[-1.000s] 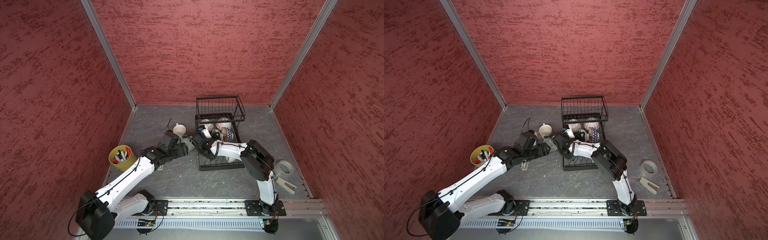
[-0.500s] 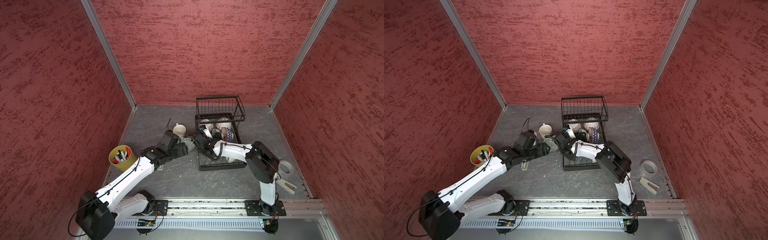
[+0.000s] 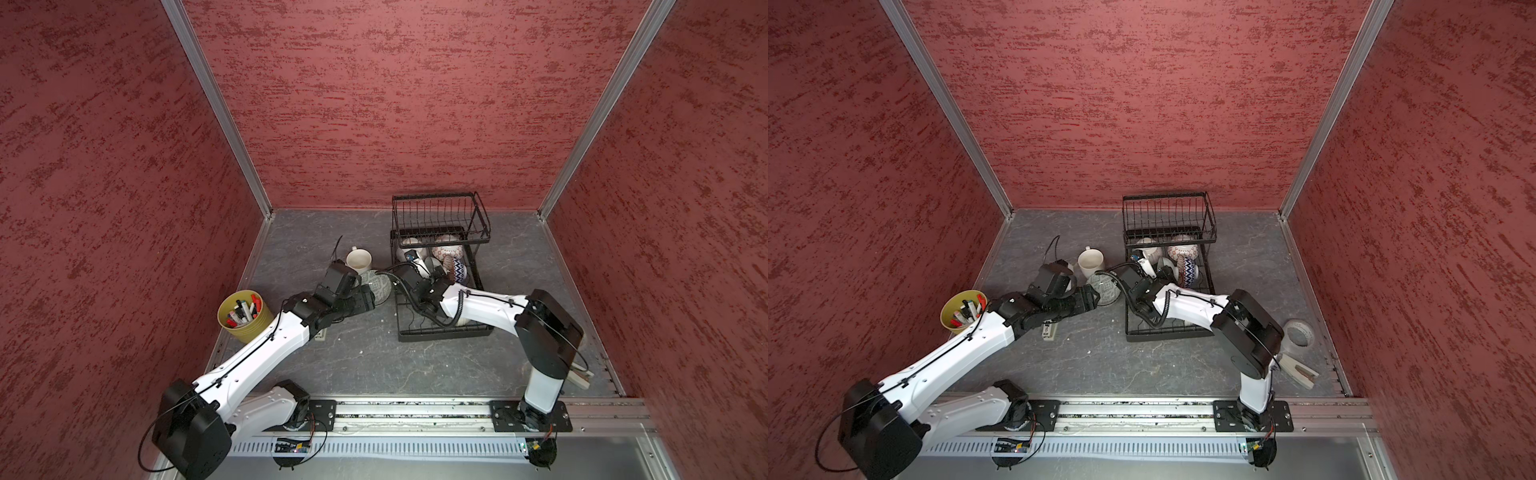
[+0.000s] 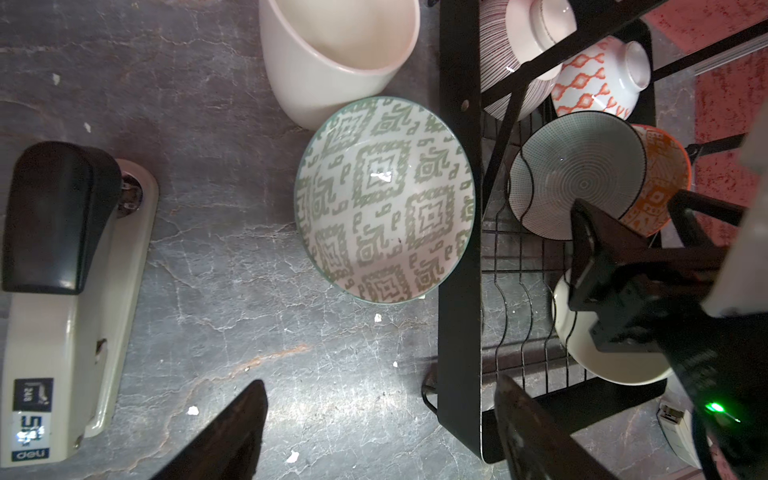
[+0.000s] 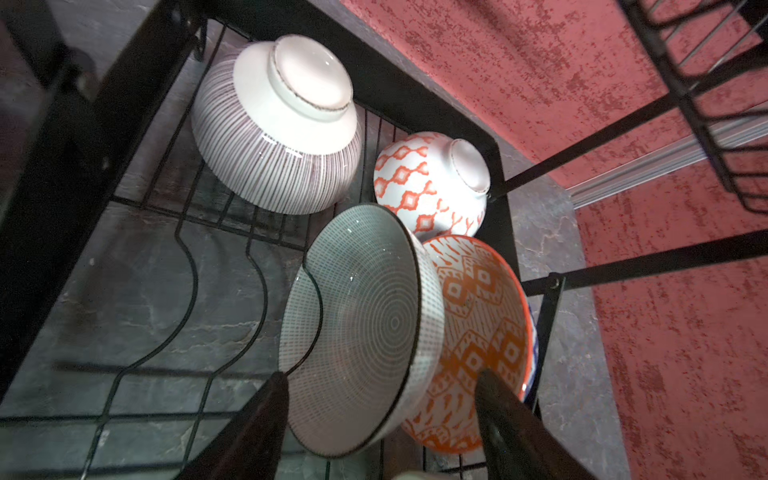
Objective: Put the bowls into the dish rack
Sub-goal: 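Open the right gripper and lift it away from the rack, then grasp the green-patterned bowl's rim on the table with the left gripper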
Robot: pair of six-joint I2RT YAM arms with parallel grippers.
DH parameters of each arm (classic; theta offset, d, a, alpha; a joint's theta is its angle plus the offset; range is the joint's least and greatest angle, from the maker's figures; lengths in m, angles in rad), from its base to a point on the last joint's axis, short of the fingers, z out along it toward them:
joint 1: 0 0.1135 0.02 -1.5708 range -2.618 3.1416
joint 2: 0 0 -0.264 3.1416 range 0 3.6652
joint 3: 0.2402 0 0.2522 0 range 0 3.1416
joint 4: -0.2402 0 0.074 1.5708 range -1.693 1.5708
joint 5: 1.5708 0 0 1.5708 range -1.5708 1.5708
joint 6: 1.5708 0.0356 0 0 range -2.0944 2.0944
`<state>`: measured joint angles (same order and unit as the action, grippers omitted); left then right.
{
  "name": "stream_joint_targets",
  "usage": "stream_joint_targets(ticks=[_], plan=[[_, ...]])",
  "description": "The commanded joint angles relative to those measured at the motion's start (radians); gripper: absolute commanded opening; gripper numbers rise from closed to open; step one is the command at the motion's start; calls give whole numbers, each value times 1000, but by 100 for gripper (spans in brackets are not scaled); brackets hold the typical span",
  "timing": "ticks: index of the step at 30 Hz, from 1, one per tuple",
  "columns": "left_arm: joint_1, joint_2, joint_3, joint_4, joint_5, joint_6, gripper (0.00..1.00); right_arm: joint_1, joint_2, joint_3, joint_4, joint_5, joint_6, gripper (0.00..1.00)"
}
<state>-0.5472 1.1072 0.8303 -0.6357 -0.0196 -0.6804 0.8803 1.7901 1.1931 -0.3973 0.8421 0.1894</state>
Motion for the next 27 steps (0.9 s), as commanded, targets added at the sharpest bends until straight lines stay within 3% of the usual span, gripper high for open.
stream_joint_targets(ticks=[1,18,27], plan=[[9,19,2,-16,10,4,86,3,-83,-48,78,-110,-4,73],[54,146,77,-62,19,41,84,3,-345,-214,152,-481,47,73],[109,253,157,-87,20,114,72,3,-547,-295,147,-535,129,73]])
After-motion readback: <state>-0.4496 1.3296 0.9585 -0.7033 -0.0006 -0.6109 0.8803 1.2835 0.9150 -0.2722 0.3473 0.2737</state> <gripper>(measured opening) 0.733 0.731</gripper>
